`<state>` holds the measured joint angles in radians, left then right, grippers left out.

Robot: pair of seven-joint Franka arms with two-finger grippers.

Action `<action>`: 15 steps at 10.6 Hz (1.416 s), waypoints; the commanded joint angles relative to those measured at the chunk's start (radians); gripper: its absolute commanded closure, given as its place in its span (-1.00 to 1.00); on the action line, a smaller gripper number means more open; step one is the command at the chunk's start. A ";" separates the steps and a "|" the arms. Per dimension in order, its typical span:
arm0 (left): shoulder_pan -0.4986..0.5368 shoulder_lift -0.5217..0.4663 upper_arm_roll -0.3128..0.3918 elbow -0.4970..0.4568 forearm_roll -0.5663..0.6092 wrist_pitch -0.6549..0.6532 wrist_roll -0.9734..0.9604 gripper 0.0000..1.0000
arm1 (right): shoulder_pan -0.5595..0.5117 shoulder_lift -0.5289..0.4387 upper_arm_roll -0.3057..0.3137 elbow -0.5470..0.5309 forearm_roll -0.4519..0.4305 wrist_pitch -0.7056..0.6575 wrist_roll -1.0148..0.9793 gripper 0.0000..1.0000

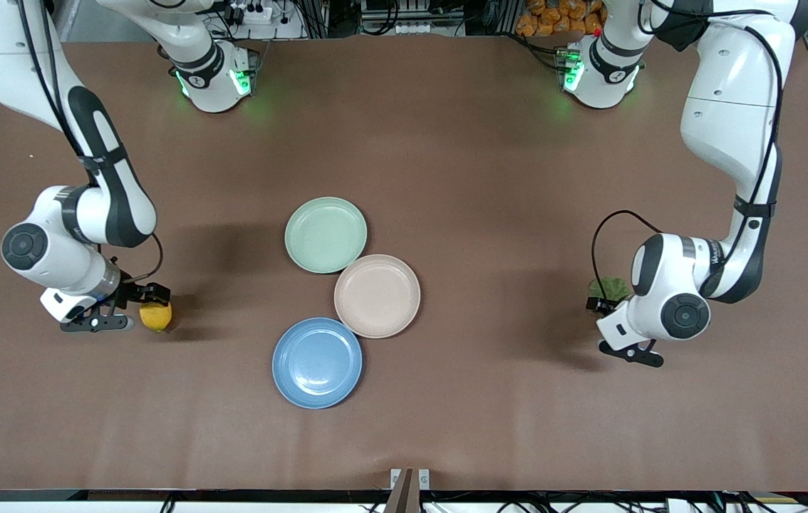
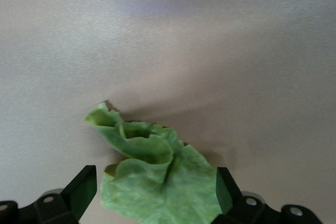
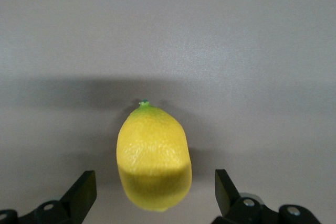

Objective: Place lemon and lettuce in plates
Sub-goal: 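Close the left gripper on lettuce while the right gripper grasps the lemon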

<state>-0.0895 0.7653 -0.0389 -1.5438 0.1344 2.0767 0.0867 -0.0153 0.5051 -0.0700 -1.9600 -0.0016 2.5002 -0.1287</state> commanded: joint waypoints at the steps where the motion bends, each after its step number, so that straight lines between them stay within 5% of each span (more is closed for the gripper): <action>1: 0.004 0.009 -0.002 0.008 0.008 0.020 0.018 -1.00 | -0.012 0.038 0.012 -0.004 0.018 0.058 0.014 -1.00; 7: 0.001 0.029 -0.002 0.007 0.007 0.036 0.015 -1.00 | -0.008 0.096 0.012 -0.002 0.034 0.143 0.015 -0.87; 9: 0.004 0.029 -0.002 0.007 0.007 0.037 0.015 -1.00 | -0.002 0.105 0.012 -0.002 0.040 0.154 0.015 -0.37; 11: 0.004 0.028 -0.002 0.005 0.005 0.039 0.013 0.59 | 0.017 0.099 0.012 0.000 0.064 0.146 0.035 0.19; 12: 0.002 0.026 -0.002 0.005 0.005 0.039 0.007 1.00 | 0.024 0.092 0.012 0.003 0.063 0.138 0.069 0.33; 15: 0.002 0.019 -0.002 0.005 0.005 0.039 0.002 1.00 | 0.029 0.061 0.012 0.016 0.063 0.114 0.075 0.44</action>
<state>-0.0876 0.7853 -0.0422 -1.5333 0.1341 2.1063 0.0878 0.0103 0.6017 -0.0590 -1.9424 0.0422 2.6406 -0.0641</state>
